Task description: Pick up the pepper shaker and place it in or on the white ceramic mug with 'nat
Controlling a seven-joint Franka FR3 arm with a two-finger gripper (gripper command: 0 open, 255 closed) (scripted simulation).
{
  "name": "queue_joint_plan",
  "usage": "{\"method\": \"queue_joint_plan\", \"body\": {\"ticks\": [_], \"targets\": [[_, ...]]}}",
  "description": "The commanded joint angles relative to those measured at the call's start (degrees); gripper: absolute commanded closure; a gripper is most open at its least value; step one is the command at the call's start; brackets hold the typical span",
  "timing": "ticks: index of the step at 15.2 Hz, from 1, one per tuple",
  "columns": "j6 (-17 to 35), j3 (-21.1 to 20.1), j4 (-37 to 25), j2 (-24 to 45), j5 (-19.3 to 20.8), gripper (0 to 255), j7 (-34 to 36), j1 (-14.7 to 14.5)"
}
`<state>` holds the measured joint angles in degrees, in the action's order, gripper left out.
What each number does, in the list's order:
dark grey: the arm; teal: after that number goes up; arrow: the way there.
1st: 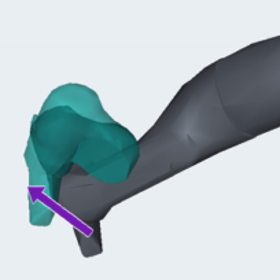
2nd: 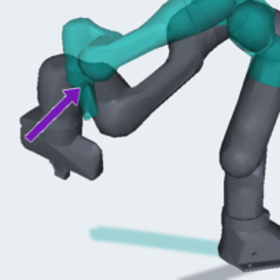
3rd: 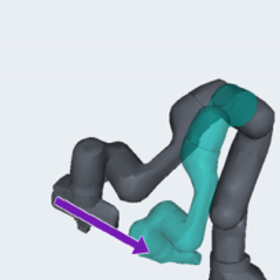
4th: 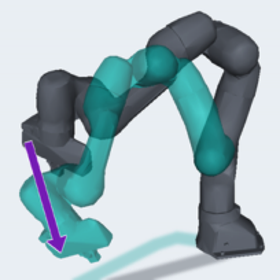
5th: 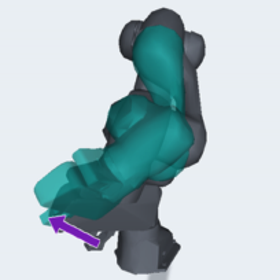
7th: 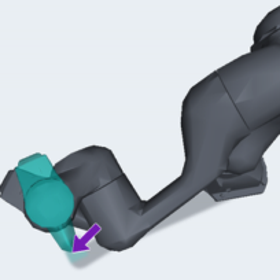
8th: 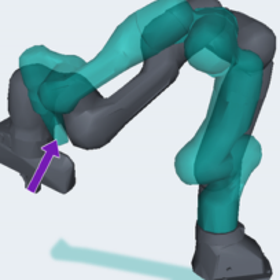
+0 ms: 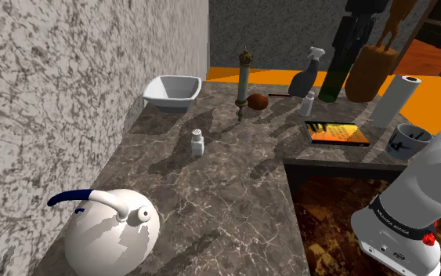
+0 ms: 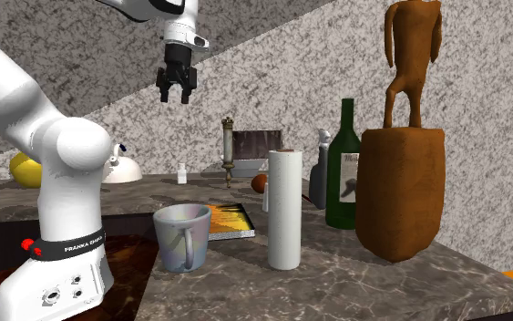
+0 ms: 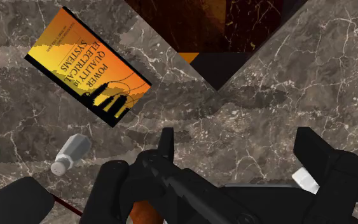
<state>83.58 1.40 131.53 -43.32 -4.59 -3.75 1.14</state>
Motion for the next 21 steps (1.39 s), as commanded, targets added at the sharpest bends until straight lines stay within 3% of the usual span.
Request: {"method": "queue_joint_plan", "body": {"ticks": [1, 11, 21], "targets": [[0.00, 0.00, 0.00, 0.00, 0.00, 0, 0.00, 0.00], [15.31, 6.44, 2.80, 11.59, 4.07, 0, -4.02, 4.17], [28.83, 13.06, -0.82, 27.72, 4.52, 0, -8.32, 7.37]]}}
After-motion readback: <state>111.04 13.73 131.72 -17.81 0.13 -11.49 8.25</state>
